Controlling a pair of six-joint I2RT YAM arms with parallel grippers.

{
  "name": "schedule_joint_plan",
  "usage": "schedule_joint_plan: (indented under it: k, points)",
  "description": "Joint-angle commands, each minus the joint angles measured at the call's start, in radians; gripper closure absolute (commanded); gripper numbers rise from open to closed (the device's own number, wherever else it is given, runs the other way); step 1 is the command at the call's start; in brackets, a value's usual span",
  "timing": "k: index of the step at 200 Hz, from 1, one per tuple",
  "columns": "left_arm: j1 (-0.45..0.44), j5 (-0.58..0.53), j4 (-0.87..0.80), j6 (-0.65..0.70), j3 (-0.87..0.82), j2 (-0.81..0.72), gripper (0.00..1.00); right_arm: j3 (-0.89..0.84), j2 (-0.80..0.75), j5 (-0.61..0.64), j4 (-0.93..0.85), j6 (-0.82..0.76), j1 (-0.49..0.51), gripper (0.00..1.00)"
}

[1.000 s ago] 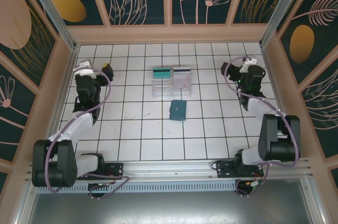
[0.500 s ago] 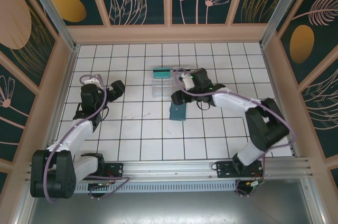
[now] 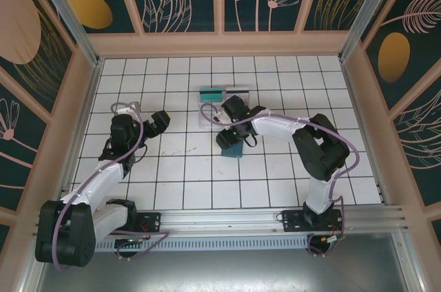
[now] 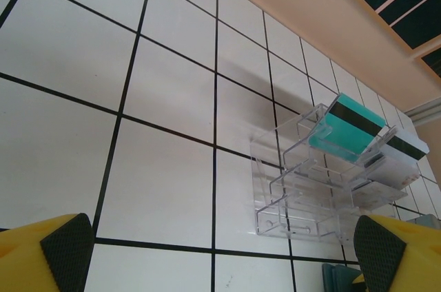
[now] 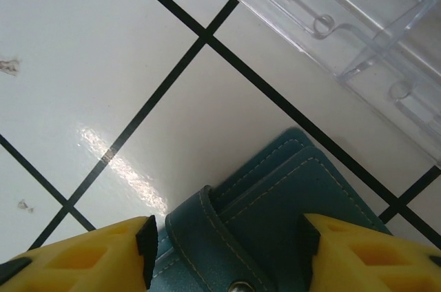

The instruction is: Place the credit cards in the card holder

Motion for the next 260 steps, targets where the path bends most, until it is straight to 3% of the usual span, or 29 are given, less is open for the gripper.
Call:
schedule_joint_plan:
  k: [1,102,195,210,234,260]
  points:
    - [-0.006,0.01,0.009,0.01,0.011,0.002,0.01,0.015,0.008,0.048,-0.069,-0.002,0.016,0.43]
    - [-0.009,0.039,0.046,-0.026,-0.006,-0.016,0.01,0.038,-0.076,0.122,-0.15,0.018,0.051,0.46]
    - [-0.009,0.039,0.062,-0.017,-0.029,-0.037,0.01,0.082,0.06,0.191,-0.173,-0.01,0.052,0.48]
    - [-0.009,0.04,0.057,-0.017,-0.027,-0.041,0.01,0.094,0.086,0.187,-0.16,-0.008,0.051,0.52]
    - [-0.009,0.038,0.044,-0.016,-0.033,-0.062,0.01,0.105,0.111,0.171,-0.186,-0.005,0.052,0.73]
    - [-0.009,0.016,0.038,-0.014,-0.057,-0.095,0.01,0.067,0.074,0.142,-0.185,0.018,0.051,0.86]
